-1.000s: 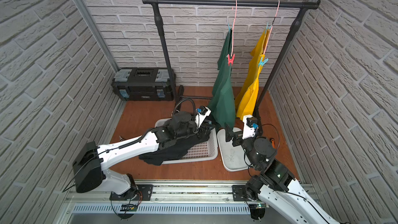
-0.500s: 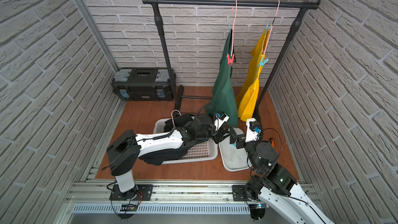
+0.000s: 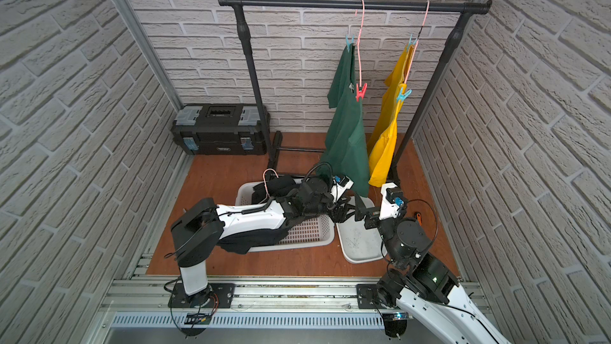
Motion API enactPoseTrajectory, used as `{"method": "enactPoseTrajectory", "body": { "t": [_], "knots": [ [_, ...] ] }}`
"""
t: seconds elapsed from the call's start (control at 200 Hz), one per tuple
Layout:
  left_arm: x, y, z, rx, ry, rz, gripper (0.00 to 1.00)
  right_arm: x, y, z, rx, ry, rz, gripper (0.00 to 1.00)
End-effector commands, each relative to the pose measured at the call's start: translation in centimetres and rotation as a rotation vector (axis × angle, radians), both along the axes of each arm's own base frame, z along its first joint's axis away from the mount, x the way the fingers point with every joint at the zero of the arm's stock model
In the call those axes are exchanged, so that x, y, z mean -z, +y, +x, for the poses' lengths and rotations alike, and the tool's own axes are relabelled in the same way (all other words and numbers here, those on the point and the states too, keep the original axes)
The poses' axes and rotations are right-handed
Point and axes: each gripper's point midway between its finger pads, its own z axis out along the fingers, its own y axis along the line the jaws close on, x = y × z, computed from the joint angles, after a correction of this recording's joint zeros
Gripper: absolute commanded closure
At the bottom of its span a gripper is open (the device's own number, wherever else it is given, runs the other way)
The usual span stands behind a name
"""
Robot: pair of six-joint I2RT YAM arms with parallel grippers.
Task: Remove the clothespins securing t-shirts to the hanger
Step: Place the clothespin in the storage box, then pick up the hanger from the basket.
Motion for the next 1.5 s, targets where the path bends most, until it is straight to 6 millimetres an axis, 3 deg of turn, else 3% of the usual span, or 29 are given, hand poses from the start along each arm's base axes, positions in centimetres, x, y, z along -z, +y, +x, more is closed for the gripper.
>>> {"method": "enactPoseTrajectory", "body": {
  "t": [0.0, 0.2, 0.435, 0.95, 1.115, 1.39, 1.495],
  "knots": [
    [-1.4, 1.1, -0.4, -0.011, -0.048, -0.026, 0.29, 0.2, -0.1, 0.3, 0.015, -0.003, 0.016, 0.00],
    [-0.3, 3.9, -0.5, -0.074, -0.074, 0.028, 0.18, 0.3, 0.7, 0.8, -0.007, 0.012, 0.015, 0.00],
    [-0.6, 6.9, -0.6, -0.140, -0.119, 0.066, 0.02, 0.8, 1.9, 1.5, -0.040, 0.034, 0.038, 0.00],
    [2.2, 13.7, -1.3, -0.243, -0.160, 0.250, 0.02, 1.5, 3.8, 2.8, -0.081, 0.072, 0.058, 0.00],
    [1.9, 16.2, -1.5, -0.297, -0.177, 0.264, 0.02, 1.7, 4.6, 3.3, -0.097, 0.086, 0.058, 0.00],
    [-0.1, 20.7, 0.9, -0.447, -0.151, 0.323, 0.02, 2.3, 5.6, 3.9, -0.124, 0.103, 0.060, 0.00],
    [-0.3, 23.8, 2.8, -0.541, -0.117, 0.431, 0.02, 2.4, 5.6, 4.1, -0.114, 0.115, 0.031, 0.00]
  ]
}}
